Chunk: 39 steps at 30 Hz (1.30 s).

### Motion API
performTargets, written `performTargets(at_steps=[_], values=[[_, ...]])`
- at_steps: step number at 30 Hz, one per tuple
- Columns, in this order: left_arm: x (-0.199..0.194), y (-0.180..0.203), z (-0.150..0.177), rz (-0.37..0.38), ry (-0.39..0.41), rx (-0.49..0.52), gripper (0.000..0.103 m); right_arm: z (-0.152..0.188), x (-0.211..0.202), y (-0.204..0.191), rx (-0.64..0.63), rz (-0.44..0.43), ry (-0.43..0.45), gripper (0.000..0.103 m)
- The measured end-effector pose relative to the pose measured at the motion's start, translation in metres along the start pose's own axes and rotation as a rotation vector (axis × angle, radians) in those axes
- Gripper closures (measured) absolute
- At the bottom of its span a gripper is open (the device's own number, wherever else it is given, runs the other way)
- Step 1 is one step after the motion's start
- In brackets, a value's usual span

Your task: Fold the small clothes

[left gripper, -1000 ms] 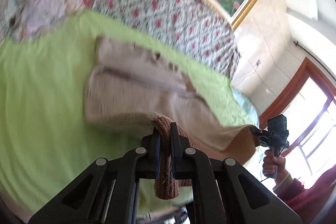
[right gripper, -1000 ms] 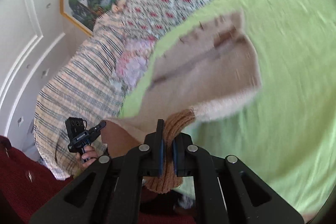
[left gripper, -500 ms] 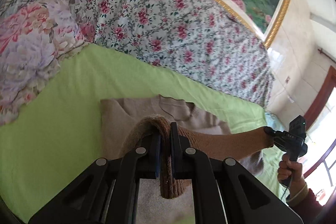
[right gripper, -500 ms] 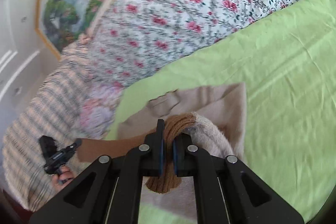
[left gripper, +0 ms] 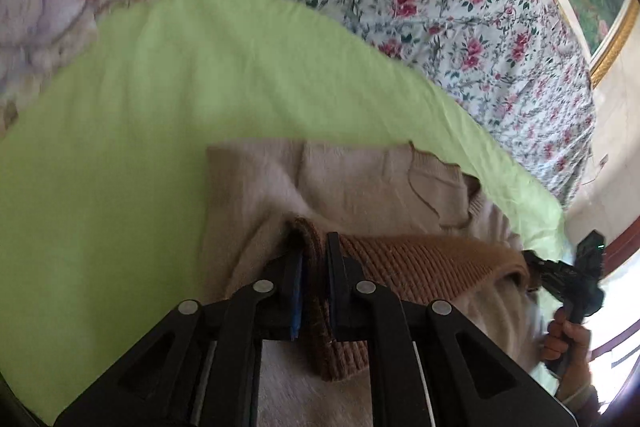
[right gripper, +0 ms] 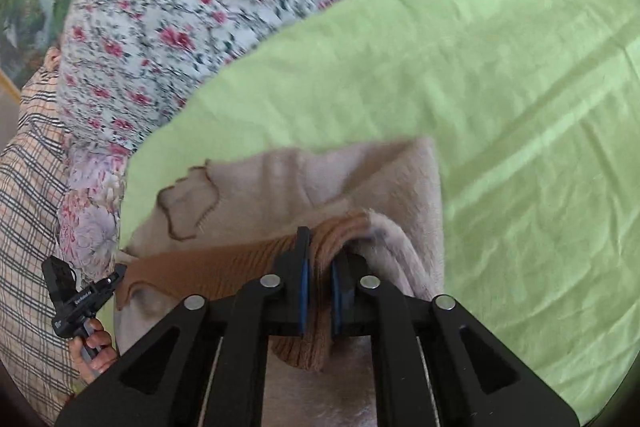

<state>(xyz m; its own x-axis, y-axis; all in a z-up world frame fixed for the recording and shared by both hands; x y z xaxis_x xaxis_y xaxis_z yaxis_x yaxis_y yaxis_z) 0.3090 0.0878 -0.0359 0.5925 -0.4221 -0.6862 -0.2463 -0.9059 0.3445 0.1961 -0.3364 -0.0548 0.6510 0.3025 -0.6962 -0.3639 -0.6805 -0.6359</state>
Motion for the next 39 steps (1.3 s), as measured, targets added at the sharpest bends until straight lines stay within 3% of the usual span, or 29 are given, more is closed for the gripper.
performTargets(at_steps=[2, 4, 5, 8, 10, 12, 15, 19, 22, 25, 28, 39], values=[[-0.018, 0.011, 0.013, 0.075, 0.019, -0.004, 0.076, 0.006, -0.02, 0.0, -0.014, -0.006, 0.045, 0.06], [-0.033, 0.028, 0.027, 0.118, 0.032, 0.026, 0.057, 0.021, -0.045, -0.006, -0.057, -0.031, 0.097, 0.055], [-0.04, 0.041, 0.035, 0.148, 0.034, 0.046, 0.055, 0.03, -0.051, -0.012, -0.08, -0.063, 0.089, 0.055], [-0.041, 0.082, 0.055, 0.268, 0.0, 0.113, 0.047, 0.068, -0.042, -0.044, -0.235, -0.15, -0.066, 0.055], [-0.024, 0.102, 0.06, 0.233, -0.056, 0.177, 0.045, 0.09, -0.018, -0.059, -0.35, -0.075, -0.159, 0.055], [-0.007, 0.104, 0.055, 0.142, -0.092, 0.229, 0.046, 0.094, 0.006, -0.06, -0.415, 0.044, -0.168, 0.055], [0.011, 0.076, 0.031, 0.038, -0.107, 0.198, 0.048, 0.054, 0.014, -0.04, -0.289, 0.106, -0.08, 0.057], [0.01, 0.025, -0.007, -0.116, -0.066, 0.096, 0.05, 0.005, -0.006, -0.011, -0.101, 0.167, 0.082, 0.057], [-0.002, 0.001, -0.017, -0.117, -0.023, 0.009, 0.052, 0.003, -0.03, -0.003, -0.007, 0.096, 0.114, 0.056], [-0.027, -0.001, -0.003, -0.098, 0.023, -0.034, 0.052, 0.025, -0.054, -0.013, -0.026, 0.039, 0.134, 0.052], [-0.053, 0.014, 0.028, -0.043, 0.036, -0.067, 0.052, 0.057, -0.068, -0.021, -0.05, -0.013, 0.108, 0.051], [-0.129, 0.095, 0.136, 0.095, 0.01, -0.102, 0.045, 0.155, -0.092, -0.03, -0.124, -0.032, -0.014, 0.043]])
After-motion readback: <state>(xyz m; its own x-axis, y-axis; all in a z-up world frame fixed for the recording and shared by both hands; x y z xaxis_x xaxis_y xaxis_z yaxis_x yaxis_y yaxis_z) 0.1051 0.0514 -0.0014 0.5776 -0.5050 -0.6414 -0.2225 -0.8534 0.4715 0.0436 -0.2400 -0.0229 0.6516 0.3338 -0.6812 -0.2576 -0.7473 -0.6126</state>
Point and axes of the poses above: each gripper's, at about its wrist camera, not at the fingertips, and x roughly the way its jaws point, y to its right, z to its underside, the point moved 3 cm from there along x, roughly the way its jaws point, and after that the axes turned 14 degrees about x, right-handed, at the moved point
